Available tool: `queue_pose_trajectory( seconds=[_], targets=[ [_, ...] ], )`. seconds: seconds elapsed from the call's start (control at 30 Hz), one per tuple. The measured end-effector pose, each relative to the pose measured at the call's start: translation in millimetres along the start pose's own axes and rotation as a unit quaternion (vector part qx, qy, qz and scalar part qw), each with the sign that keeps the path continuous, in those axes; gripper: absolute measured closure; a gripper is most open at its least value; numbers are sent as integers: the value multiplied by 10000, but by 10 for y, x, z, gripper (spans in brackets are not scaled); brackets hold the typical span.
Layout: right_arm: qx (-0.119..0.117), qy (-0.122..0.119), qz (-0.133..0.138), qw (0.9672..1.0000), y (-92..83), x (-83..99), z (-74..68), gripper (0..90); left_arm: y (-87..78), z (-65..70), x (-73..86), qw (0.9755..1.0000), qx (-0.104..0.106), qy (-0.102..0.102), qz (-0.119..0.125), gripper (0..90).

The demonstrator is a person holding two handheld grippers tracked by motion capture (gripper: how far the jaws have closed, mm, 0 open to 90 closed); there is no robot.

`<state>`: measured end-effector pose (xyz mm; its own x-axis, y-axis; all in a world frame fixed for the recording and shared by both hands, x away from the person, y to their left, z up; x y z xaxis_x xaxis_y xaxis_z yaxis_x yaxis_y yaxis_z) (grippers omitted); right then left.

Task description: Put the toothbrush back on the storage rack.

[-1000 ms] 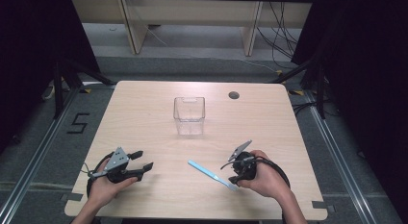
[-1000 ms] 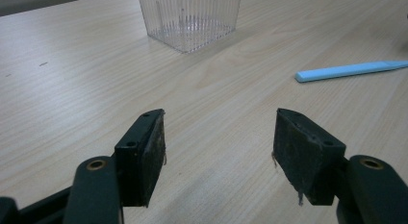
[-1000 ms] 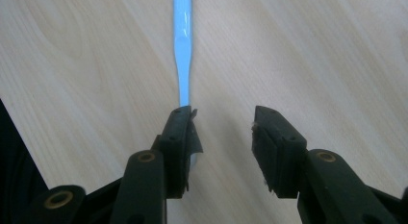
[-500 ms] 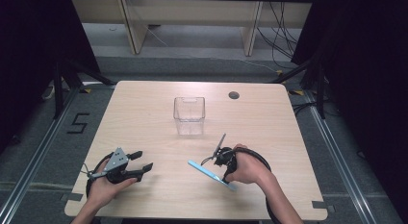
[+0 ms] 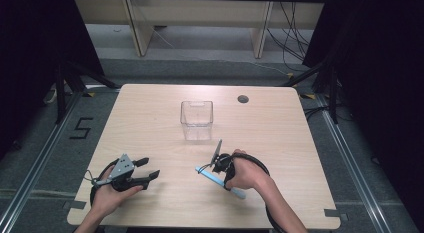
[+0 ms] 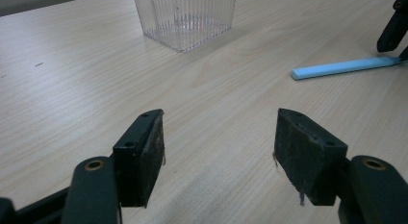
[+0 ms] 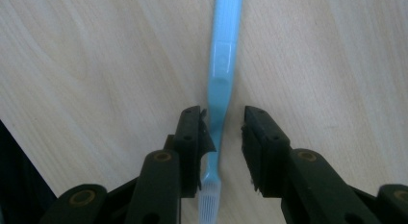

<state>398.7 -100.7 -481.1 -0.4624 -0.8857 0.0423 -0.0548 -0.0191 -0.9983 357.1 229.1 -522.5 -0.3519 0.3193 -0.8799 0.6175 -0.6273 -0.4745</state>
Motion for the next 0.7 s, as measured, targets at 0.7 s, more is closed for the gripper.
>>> queue_pose_trajectory(
  seconds=[0.7],
  targets=[
    [136,-267,-145,9994,51,-136,-21,759,-3,1,1,10000,34,27,-6,338]
  ],
)
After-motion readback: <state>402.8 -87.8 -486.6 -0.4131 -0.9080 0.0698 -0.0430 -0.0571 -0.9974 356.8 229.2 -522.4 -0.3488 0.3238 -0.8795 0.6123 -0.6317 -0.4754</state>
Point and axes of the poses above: each handheld gripper's, and its own axes: y roughly forward along the jaws, x roughly out of its underside, z roughly to its right, the point moved 1 cm from there along y, roughly forward along the jaws, and after that the axes turned 4 degrees about -z, right-handed, at the moved point
